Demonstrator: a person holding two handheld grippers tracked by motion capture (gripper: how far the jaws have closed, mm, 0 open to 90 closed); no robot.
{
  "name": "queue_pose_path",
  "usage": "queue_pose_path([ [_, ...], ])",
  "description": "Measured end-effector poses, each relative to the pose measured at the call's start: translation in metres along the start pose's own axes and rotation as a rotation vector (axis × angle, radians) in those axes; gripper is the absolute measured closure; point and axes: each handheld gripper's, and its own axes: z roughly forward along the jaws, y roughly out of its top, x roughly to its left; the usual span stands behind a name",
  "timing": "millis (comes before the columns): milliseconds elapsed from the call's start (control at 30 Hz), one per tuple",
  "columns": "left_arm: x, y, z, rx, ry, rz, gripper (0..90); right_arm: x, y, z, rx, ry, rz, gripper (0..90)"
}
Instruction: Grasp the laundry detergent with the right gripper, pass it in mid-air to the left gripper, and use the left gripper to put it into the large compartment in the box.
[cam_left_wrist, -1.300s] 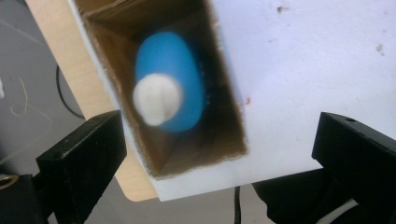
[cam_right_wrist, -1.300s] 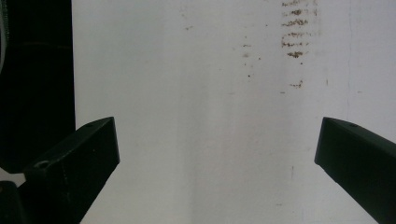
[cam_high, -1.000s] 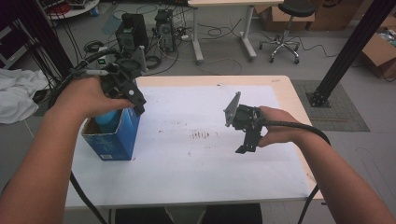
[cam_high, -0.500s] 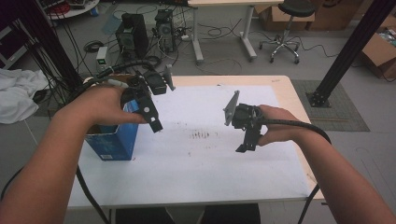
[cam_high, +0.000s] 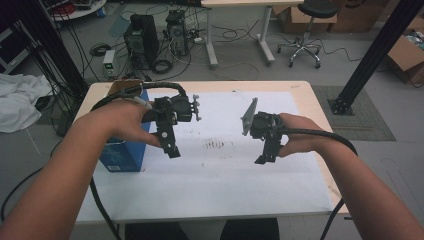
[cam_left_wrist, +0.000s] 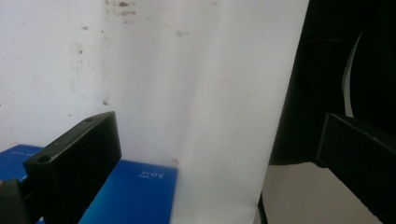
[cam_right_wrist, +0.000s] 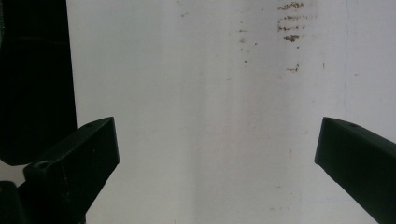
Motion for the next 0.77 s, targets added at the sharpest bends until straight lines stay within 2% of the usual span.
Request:
queue_pose_path([
  [100,-0.0017,0.0016,0.0023,0.006,-0.002,0.021,0.1,-0.0006,-0.0007,-0.0010,0.003,-0.001,0.006,0.0],
  [233,-0.0022,0.0025,0.0047,0.008,-0.012,0.025,0.1,-0.0002,-0.0016,-0.0011,0.007,0.000,0.008,0.0],
  [767,-0.0020,0.0052,0.0042,-0.001,-0.004,0.040,0.1,0.0024,-0.0032,-0.0029,0.022,-0.002,0.018,0.0],
])
